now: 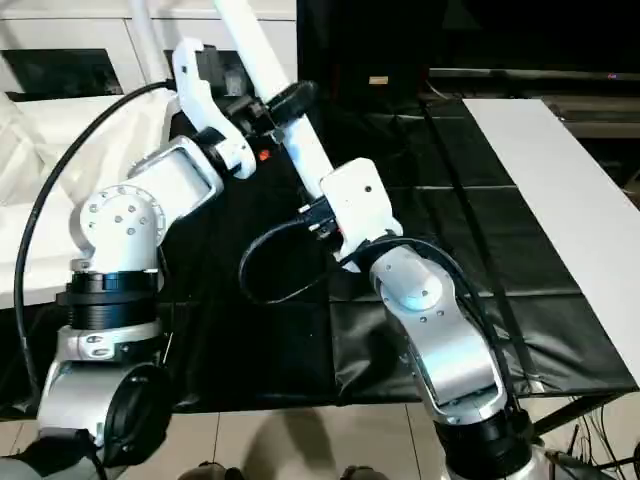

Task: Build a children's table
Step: Pick table leg

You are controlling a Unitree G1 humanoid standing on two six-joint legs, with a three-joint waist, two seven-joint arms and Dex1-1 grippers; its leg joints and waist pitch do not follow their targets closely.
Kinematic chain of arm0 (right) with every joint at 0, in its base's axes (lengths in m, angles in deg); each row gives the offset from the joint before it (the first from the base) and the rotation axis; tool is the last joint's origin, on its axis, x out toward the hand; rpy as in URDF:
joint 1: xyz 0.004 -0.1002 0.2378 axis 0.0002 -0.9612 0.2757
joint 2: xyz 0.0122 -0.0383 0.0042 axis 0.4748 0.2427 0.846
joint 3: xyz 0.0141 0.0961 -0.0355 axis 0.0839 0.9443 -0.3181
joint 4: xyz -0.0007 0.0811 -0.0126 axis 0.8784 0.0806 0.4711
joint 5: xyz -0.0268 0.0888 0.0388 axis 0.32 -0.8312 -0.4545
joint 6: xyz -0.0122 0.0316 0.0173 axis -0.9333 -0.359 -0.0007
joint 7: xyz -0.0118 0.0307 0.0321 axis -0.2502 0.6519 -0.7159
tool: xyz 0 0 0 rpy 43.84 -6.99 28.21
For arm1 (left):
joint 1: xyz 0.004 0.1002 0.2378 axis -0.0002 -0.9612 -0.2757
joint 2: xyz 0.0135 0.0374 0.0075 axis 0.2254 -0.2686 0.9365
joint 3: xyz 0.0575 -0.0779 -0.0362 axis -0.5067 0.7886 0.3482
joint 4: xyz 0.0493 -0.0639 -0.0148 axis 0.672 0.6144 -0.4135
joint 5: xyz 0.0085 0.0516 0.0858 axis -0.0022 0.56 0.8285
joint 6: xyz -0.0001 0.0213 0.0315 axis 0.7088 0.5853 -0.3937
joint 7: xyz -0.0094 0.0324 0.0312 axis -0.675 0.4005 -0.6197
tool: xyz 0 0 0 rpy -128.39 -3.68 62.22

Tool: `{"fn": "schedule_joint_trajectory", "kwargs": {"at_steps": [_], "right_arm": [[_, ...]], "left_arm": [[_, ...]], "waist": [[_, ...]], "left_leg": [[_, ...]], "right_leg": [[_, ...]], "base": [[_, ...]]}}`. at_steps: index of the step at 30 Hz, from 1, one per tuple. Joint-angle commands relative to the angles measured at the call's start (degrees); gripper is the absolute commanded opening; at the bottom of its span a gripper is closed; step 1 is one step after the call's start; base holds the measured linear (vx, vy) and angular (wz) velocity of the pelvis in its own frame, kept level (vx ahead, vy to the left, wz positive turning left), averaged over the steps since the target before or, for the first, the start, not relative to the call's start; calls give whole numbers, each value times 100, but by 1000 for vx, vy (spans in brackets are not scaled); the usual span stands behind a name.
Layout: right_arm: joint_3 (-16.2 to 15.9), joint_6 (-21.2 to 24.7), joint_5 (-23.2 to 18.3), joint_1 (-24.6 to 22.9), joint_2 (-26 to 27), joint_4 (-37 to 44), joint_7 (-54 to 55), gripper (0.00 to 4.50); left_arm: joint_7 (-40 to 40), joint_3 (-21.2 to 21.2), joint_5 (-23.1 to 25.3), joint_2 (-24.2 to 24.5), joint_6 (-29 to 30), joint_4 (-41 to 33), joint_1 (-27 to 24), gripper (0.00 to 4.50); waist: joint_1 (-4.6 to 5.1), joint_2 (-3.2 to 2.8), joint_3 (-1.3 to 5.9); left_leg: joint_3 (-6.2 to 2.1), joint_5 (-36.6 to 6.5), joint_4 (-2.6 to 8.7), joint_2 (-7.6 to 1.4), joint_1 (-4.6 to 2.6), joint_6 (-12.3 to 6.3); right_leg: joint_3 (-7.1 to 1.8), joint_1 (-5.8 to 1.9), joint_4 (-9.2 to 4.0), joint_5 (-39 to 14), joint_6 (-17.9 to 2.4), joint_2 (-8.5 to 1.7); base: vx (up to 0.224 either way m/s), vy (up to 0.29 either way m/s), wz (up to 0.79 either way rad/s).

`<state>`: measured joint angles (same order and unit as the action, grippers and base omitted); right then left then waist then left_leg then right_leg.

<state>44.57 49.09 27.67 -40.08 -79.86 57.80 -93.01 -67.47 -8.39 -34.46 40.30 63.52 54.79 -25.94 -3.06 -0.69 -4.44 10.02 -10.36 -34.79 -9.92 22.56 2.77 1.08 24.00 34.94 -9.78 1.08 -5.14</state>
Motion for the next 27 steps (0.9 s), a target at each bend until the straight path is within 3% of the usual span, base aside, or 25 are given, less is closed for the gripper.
{"fn": "schedule_joint_trajectory", "kwargs": {"at_steps": [1,6,8,10,11,12,14,21,27], "right_arm": [[338,-33,-595,113,275,266,-121,254],[880,605,-1446,202,273,409,-551,291],[1245,1180,-2085,247,5,457,-999,299],[1473,1647,-2505,264,-222,461,-1315,302],[1473,1647,-2505,264,-222,461,-1315,302],[1753,2294,-3068,264,-601,411,-1721,302],[1892,2605,-3424,269,-882,353,-1989,302],[2218,3270,-4328,443,-1145,141,-2447,302],[2128,3641,-4680,553,-1364,92,-2722,302]], "left_arm": [[-17,11,87,142,86,108,-57,203],[-501,-89,-72,436,281,160,-46,186],[-963,-236,-208,690,519,190,-47,184],[-1241,-327,-269,853,607,205,-43,182],[-1241,-327,-269,853,607,205,-43,182],[-1579,-360,-410,1040,735,254,20,182],[-1962,-354,-585,1175,837,325,98,182],[-2971,-414,-980,1369,1051,414,244,182],[-3469,-444,-1292,1412,1228,445,317,182]], "waist": [[6,-9,441],[2,-23,449],[-26,-20,459],[-52,-33,457],[-51,-18,458],[-79,-14,480],[-90,-5,477],[-105,5,469],[-145,11,468]], "left_leg": [[-59,-1187,423,-136,-80,36],[-56,-980,423,-141,-113,7],[-49,-948,410,-133,-134,-15],[-45,-867,407,-143,-122,-7],[-45,-834,406,-133,-112,-15],[-47,-705,387,-126,-128,-52],[-34,-649,380,-127,-111,-83],[-31,-732,378,-137,-118,-68],[-28,-728,384,-144,-127,13]], "right_leg": [[-114,-305,-395,-940,-991,-138],[-111,-314,-355,-656,-1039,-109],[-117,-325,-351,-663,-1061,-114],[-117,-316,-350,-598,-1126,-122],[-114,-337,-343,-562,-1149,-124],[-107,-369,-319,-441,-1240,-133],[-111,-361,-325,-418,-1315,-140],[-105,-354,-345,-817,-1418,-175],[-108,-361,-341,-922,-1392,-180]], "base": [[0,0,0],[0,0,0],[0,0,0],[0,0,0],[0,0,0],[0,0,0],[0,0,0],[0,0,0],[0,0,0]]}}
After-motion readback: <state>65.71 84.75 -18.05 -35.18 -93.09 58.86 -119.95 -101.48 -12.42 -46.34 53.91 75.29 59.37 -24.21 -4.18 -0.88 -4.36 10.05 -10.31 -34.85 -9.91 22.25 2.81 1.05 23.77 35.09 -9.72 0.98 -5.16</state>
